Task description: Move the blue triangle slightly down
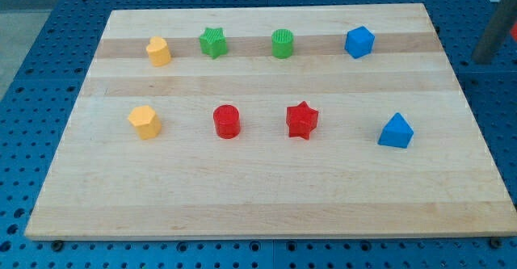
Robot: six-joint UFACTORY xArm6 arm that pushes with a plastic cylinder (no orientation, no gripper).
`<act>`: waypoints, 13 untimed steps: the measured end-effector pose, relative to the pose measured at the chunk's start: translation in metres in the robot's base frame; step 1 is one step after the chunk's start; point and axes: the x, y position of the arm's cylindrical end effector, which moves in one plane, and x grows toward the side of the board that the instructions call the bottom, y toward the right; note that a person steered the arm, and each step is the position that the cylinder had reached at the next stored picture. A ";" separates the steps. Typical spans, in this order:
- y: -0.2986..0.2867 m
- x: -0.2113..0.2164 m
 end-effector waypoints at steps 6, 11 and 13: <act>-0.148 0.042; -0.142 0.118; -0.158 0.106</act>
